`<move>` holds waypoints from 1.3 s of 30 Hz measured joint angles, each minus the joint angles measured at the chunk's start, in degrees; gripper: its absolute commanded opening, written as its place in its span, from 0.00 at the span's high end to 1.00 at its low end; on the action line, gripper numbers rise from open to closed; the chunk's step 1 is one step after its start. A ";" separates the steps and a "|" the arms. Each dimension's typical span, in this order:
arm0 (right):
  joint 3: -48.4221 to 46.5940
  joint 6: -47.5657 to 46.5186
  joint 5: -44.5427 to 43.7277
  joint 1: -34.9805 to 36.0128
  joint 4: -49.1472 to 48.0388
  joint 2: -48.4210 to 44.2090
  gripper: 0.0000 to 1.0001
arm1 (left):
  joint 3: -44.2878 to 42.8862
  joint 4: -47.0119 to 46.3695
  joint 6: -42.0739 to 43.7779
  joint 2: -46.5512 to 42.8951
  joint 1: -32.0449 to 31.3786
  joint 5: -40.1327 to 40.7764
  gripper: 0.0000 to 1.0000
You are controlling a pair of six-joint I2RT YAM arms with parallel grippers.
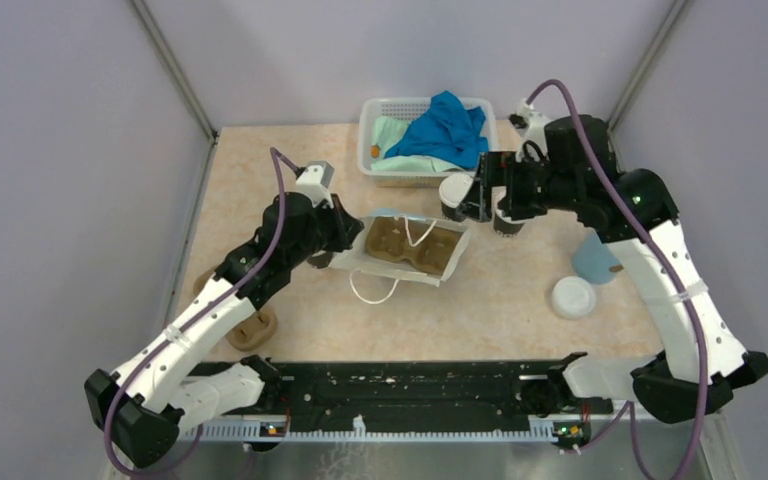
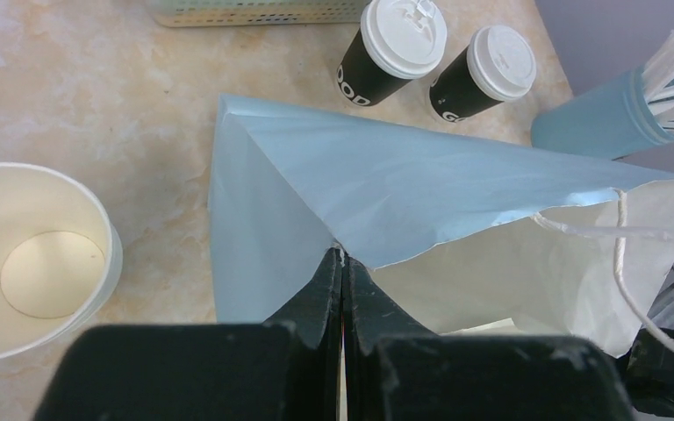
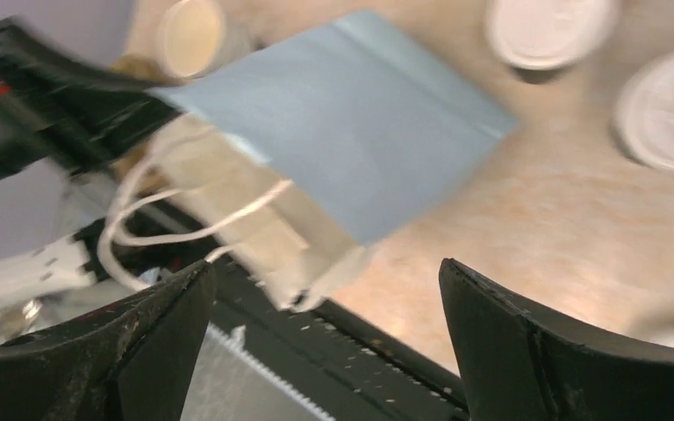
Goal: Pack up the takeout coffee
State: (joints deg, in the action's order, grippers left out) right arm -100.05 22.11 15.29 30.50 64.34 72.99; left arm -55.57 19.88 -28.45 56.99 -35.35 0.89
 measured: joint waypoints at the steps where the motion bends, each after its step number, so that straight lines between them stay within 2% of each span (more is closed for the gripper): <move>1: 0.79 -0.61 -2.40 -0.79 0.00 -0.94 0.01 | -0.17 0.07 0.00 0.24 0.00 0.00 1.00; 6: 9.14 -2.10 -16.55 -9.14 -1.18 -0.90 0.01 | -0.79 0.33 0.07 0.83 0.00 0.00 1.00; 11: 12.79 -2.91 -24.24 -15.54 -5.14 11.32 0.01 | -1.44 0.37 0.11 1.44 0.00 -0.02 1.00; 16: 12.63 -5.05 -26.71 -15.98 -8.39 20.09 0.01 | -1.57 0.37 0.13 1.70 0.00 -0.04 1.00; 21: 11.82 -7.15 -26.84 -16.52 -10.03 24.55 0.04 | -1.60 0.35 0.55 1.79 0.00 -0.09 1.00; 29: 9.46 -10.23 -26.10 -17.29 -11.63 26.88 0.08 | -1.88 0.28 1.31 2.78 0.00 -0.20 1.00; 39: 8.09 -12.09 -26.14 -17.44 -12.04 28.94 0.07 | -2.32 0.28 1.73 3.30 0.00 -0.20 1.00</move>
State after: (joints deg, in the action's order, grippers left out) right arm -91.96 10.02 -10.85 13.06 52.29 101.93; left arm -57.89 20.16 -26.72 60.29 -35.35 0.69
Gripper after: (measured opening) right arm 0.924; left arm 0.006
